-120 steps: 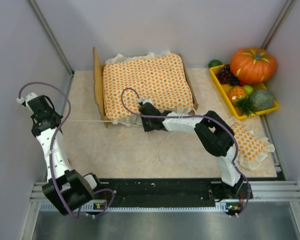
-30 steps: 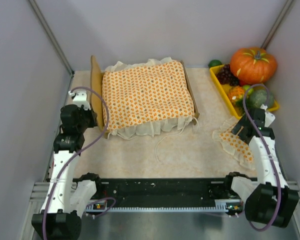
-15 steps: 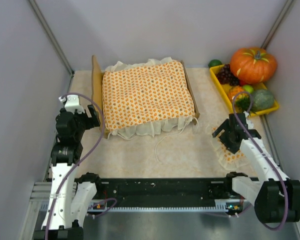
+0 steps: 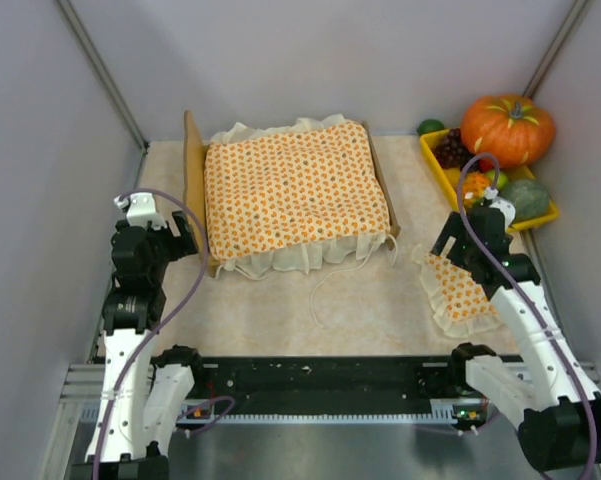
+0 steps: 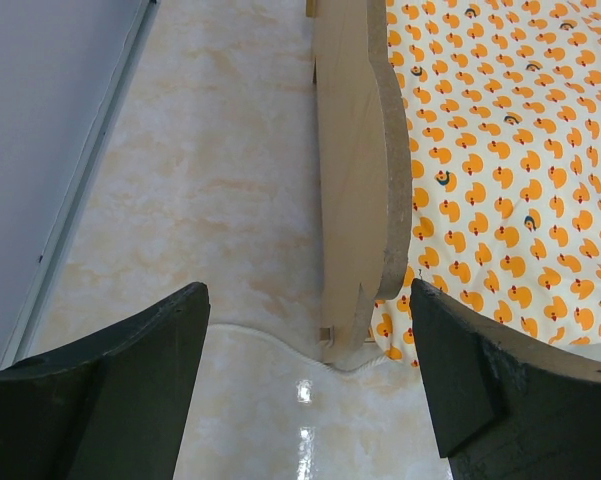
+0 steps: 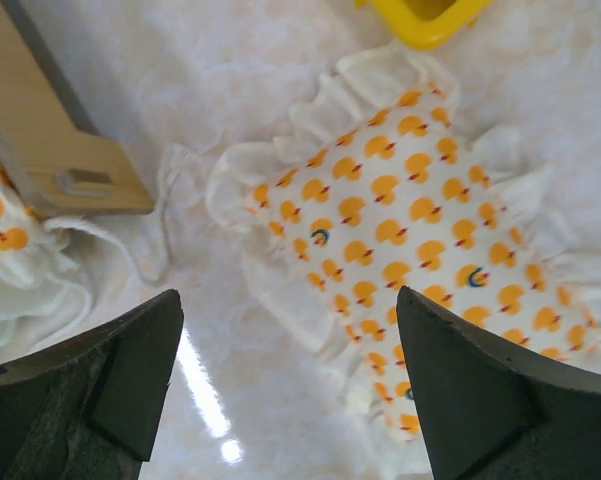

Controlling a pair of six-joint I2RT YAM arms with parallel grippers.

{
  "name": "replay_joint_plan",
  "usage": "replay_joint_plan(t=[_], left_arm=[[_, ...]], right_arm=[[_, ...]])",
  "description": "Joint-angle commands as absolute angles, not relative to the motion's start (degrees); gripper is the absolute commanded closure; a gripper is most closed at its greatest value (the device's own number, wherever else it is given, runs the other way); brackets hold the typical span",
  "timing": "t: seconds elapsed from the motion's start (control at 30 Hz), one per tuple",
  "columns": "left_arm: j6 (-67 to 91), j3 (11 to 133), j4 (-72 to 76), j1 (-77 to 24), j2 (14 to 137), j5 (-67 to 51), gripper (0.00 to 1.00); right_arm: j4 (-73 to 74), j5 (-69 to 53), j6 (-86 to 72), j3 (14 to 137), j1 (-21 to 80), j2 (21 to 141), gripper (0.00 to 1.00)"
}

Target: Set up the pet bed

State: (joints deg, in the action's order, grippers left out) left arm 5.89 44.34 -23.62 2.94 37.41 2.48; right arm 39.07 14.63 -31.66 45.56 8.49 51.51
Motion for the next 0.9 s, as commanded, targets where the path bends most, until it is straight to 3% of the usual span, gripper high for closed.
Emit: replay_joint_plan(t=[0.0,0.17,0.33,0.47,0.5,0.6,0.73,0.83,0.87], left_arm=[[6.33,44.03,-21.09,3.43,35.86,2.72,0.15],[6.15,43.51,-21.09,3.43,33.76,3.25,0.13],[5.28,42.98,-20.57,3.34,33.13,3.6,0.12],[5.19,42.98,-20.57,2.99,33.75,3.25,0.12],[5.1,42.89,-20.39,2.73,33.84,3.25,0.12],[4.92,42.8,-20.48,2.02,33.58,3.69,0.12],[4.92,42.71,-20.65,1.93,32.87,4.57,0.12],[5.1,42.8,-20.74,1.93,32.61,5.54,0.12],[5.18,42.98,-20.74,1.85,32.69,5.71,0.12]], right_arm=[[40.96,15.95,-16.35,48.42,3.44,56.41,0.13],[45.69,11.94,-10.99,53.69,-1.58,70.37,0.12],[47.45,12.11,-9.84,54.49,-1.67,74.53,0.11],[47.99,11.42,-9.67,54.93,-1.67,77.16,0.16],[48.16,12.12,-9.58,55.19,-1.67,79.0,0.2],[48.78,11.52,-9.4,56.16,-1.67,82.69,0.46],[49.4,11.34,-9.84,57.39,-1.58,84.64,0.86],[49.31,11.25,-10.63,57.3,-1.41,83.33,0.99],[49.65,11.34,-11.07,57.65,-1.06,82.71,1.0]])
